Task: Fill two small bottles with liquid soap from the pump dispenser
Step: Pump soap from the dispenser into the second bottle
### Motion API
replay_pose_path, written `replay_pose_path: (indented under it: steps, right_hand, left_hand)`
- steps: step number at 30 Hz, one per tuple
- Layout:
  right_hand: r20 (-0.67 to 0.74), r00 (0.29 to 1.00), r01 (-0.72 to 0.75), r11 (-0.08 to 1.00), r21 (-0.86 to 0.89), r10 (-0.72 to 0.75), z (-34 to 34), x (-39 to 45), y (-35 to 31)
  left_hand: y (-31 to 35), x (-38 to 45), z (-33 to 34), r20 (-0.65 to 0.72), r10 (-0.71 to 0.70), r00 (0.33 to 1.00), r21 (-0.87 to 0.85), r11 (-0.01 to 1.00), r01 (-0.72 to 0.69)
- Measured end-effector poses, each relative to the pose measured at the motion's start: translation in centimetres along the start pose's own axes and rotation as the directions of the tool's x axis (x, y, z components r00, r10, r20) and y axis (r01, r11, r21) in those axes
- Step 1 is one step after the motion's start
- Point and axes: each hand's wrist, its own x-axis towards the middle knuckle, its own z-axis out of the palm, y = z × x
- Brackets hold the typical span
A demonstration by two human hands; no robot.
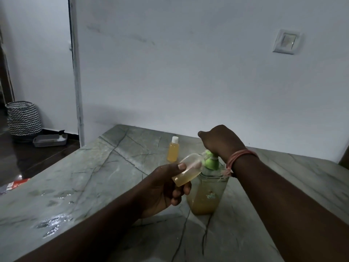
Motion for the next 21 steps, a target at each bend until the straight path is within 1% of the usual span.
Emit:
replay_pose_path:
  steps: [4, 7, 9, 10, 12, 14, 17, 19, 21]
  right_hand:
    - [0.013, 1.000, -0.014, 0.999, -0.031, 0.015, -0.1, 0.0, -0.2]
    - [-0.009, 0.999, 0.041, 0.988, -0.151, -0.043, -0.9, -0.3, -0.9]
    - [-0.054, 0.995, 0.071, 0.978, -0.194, -0.083, -1.2, -0.4, -1.1]
    - [-0.074, 0.994, 0.070, 0.982, -0.174, -0.083, -1.0, -0.4, -0.9]
    - [-0.107, 0.993, 0.043, 0.996, -0.080, -0.052, -0.4, -0.5, -0.4]
    - [-0.133, 0.990, 0.033, 0.998, -0.045, -0.038, 0.0, -0.7, -0.2]
    - [-0.094, 0.995, 0.038, 0.997, -0.067, -0.044, -0.3, -0.8, -0.3]
    - [-0.047, 0.997, 0.047, 0.991, -0.127, -0.053, -0.7, -0.7, -0.7]
    - [-0.031, 0.997, 0.064, 0.979, -0.192, -0.071, -1.1, -0.6, -1.0]
  left_hand:
    - [0.1, 0.1, 0.1, -0.042, 0.006, 0.999, 0.019, 1.000, -0.005]
    - [0.2, -0.1, 0.4, -0.075, 0.021, 0.997, 0.019, 1.000, -0.019]
    - [0.2, -0.1, 0.3, -0.076, 0.025, 0.997, 0.033, 0.999, -0.023]
    - [0.2, 0.0, 0.2, -0.071, 0.023, 0.997, 0.040, 0.999, -0.021]
    - [0.2, 0.0, 0.2, -0.067, 0.013, 0.998, 0.044, 0.999, -0.010]
    - [0.0, 0.0, 0.3, -0.074, 0.008, 0.997, 0.041, 0.999, -0.005]
    - [0.2, 0.1, 0.6, -0.095, 0.001, 0.995, 0.037, 0.999, 0.003]
    - [0.2, -0.1, 0.7, -0.098, -0.004, 0.995, 0.036, 0.999, 0.008]
    - [0.1, -0.1, 0.6, -0.102, -0.004, 0.995, 0.039, 0.999, 0.008]
